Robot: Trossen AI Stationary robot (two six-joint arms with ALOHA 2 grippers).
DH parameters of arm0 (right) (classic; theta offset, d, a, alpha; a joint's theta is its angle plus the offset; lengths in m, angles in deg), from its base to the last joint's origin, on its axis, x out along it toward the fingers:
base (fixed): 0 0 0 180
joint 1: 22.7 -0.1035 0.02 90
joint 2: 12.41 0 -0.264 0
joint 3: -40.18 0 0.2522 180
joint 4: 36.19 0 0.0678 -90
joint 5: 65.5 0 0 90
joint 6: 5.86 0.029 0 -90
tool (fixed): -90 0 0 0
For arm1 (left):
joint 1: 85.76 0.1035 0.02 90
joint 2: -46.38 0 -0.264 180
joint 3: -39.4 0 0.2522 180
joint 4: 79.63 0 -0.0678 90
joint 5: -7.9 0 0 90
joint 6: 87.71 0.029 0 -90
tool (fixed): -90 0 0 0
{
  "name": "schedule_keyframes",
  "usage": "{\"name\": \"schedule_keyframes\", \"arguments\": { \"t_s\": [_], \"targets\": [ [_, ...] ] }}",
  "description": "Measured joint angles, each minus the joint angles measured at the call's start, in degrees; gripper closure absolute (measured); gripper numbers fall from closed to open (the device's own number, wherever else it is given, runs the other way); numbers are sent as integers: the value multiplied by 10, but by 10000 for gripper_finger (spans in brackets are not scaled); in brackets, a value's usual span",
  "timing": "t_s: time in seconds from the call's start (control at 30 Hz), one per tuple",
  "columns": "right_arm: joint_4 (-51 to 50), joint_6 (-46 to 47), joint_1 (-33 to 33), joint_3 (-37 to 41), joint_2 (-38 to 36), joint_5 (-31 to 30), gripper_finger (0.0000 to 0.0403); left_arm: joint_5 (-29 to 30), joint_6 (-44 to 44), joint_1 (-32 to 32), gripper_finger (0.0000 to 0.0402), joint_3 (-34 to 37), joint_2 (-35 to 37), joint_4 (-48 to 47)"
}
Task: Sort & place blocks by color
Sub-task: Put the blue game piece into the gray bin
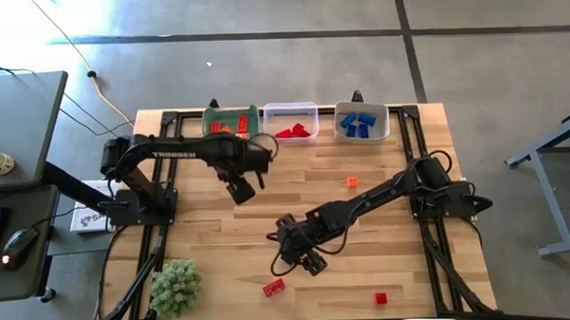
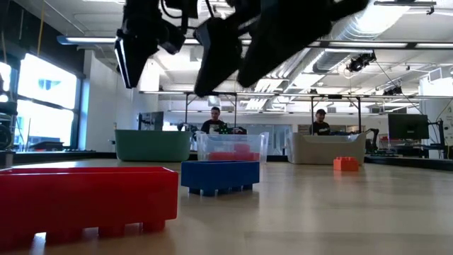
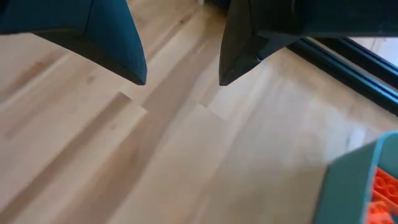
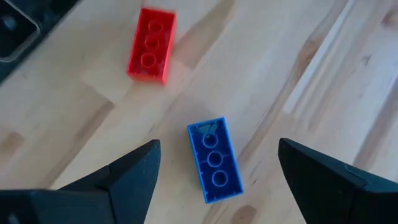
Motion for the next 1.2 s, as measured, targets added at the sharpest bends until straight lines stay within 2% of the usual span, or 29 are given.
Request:
{"name": "schedule_keyframes", "arguments": {
  "t_s": [0.27, 0.5, 0.9, 1.2],
  "targets": [
    [46, 4, 0, 60, 1, -19, 92, -34, -67, -98, 212, 0, 3, -13],
    [95, -15, 2, 96, 1, -31, 92, -35, -156, -202, 212, -1, 37, 8],
    [173, -31, 6, 142, 1, -27, 92, -17, -271, -361, 212, -1, 60, 195],
    [185, -24, 11, 142, 38, -11, 92, 43, -244, -406, 212, -1, 59, 352]
  ]
}}
